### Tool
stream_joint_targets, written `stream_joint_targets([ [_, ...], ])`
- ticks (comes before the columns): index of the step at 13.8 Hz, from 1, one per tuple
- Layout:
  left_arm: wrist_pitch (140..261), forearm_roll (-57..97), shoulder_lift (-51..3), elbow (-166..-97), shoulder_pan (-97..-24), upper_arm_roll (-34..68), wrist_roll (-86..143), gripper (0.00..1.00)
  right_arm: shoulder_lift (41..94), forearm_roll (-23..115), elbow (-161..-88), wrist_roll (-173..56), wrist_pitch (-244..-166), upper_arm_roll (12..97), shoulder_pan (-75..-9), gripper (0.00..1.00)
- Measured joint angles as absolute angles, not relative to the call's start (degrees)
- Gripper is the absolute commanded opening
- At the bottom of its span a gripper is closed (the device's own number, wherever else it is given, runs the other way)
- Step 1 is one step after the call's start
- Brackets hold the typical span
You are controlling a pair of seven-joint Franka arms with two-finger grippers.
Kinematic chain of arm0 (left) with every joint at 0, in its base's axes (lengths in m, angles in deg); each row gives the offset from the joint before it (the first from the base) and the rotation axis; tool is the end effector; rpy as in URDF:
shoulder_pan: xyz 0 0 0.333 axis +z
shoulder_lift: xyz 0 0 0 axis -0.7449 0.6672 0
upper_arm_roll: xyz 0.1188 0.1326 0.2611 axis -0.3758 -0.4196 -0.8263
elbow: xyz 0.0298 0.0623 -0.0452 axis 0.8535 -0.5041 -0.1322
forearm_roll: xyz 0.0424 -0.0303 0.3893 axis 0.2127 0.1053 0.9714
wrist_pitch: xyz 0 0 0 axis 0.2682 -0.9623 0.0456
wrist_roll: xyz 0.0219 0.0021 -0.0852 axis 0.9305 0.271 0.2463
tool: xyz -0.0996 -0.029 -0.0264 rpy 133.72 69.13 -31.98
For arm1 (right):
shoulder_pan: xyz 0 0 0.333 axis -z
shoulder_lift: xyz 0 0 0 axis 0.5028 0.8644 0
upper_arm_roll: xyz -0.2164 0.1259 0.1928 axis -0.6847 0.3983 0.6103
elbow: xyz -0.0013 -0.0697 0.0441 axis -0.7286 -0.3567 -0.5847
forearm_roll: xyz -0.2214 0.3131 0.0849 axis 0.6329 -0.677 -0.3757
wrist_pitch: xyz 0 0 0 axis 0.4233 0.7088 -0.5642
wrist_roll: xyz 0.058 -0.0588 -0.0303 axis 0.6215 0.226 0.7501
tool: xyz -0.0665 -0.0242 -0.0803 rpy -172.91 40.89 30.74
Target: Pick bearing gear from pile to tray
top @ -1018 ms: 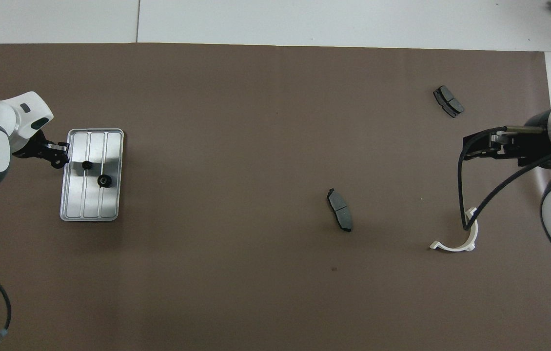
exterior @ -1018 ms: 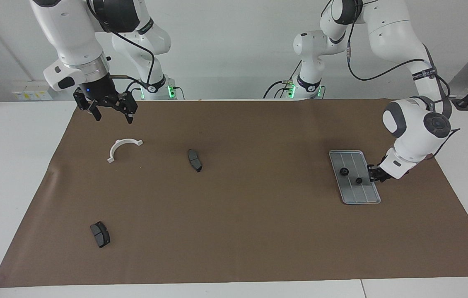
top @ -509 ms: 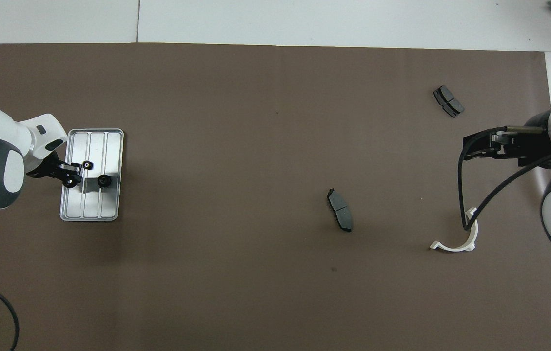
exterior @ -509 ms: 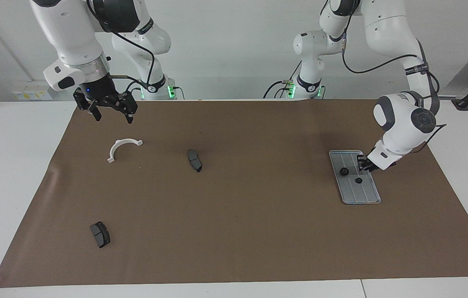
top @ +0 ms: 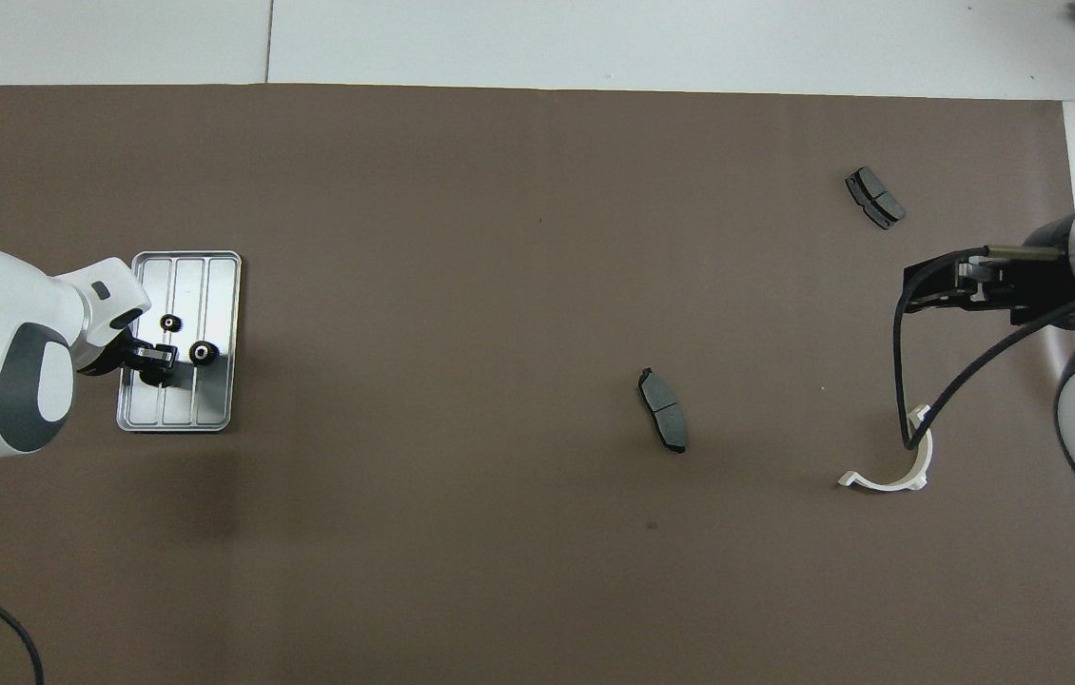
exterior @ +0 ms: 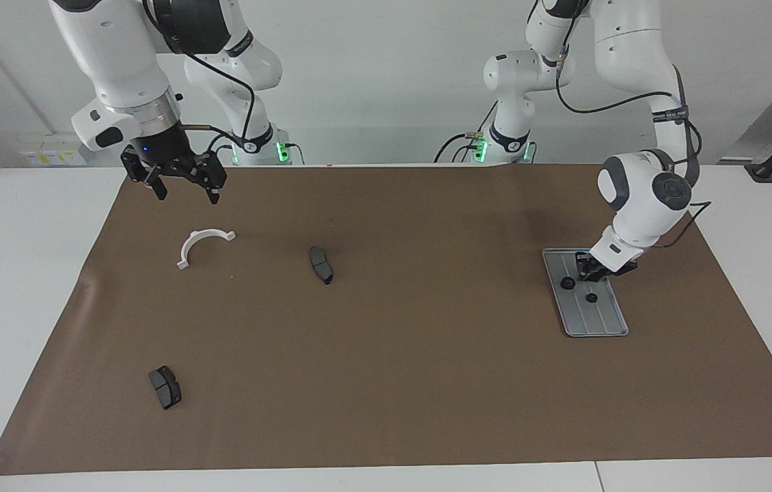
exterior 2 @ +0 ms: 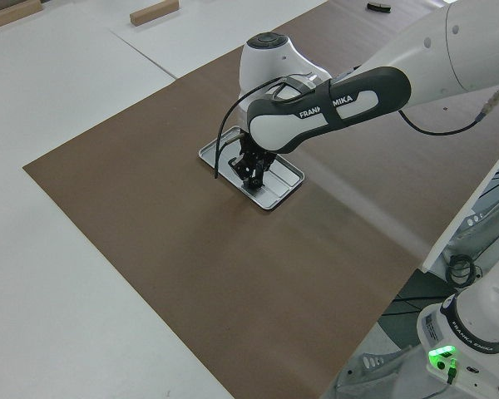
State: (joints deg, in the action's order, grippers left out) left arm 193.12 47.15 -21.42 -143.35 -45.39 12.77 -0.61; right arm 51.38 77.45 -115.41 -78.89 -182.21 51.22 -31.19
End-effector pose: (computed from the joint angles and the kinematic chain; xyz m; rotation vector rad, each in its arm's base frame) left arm 0.5645 0.0360 0.3025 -3.1022 0.3061 0.0955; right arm 0.5537 0.0439 0.6066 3.1228 -0.2046 0.0412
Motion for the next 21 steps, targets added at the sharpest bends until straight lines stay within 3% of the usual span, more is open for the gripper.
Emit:
stream_joint_targets([
  [2, 193.3, 47.0, -21.6, -142.4, -45.7, 12.8, -0.5, 0.9, 51.4, 77.4, -115.4, -78.9, -182.2, 51.2, -31.2, 1.0],
  [5, 190.6, 46.1, -22.0, -138.2, -46.0, 12.9, -0.3, 0.9, 51.4, 77.4, -115.4, -78.9, -182.2, 51.2, -31.2, 1.0],
  [7, 183.4, 42.4, -22.2, -131.5, -46.1, 12.9, -0.3, 0.91, 51.4, 77.4, -115.4, -78.9, -182.2, 51.2, -31.2, 1.0],
  [9, 174.7, 39.9, -22.4, -123.1, -46.1, 12.9, 0.6, 1.0, 51.4, 77.4, -115.4, -78.9, -182.2, 51.2, -31.2, 1.0],
  [13, 163.4, 39.4, -24.1, -111.4, -47.6, 13.2, 5.3, 1.0, 51.4, 77.4, -115.4, -78.9, -182.2, 51.2, -31.2, 1.0],
  [17, 159.1, 39.6, -29.7, -110.6, -48.3, 13.1, 7.3, 1.0, 51.4, 77.4, -115.4, -78.9, -182.2, 51.2, -31.2, 1.0],
  [21, 157.3, 42.7, -30.4, -110.8, -48.9, 13.3, 7.8, 1.0, 51.4, 77.4, -115.4, -78.9, -182.2, 51.2, -31.2, 1.0],
])
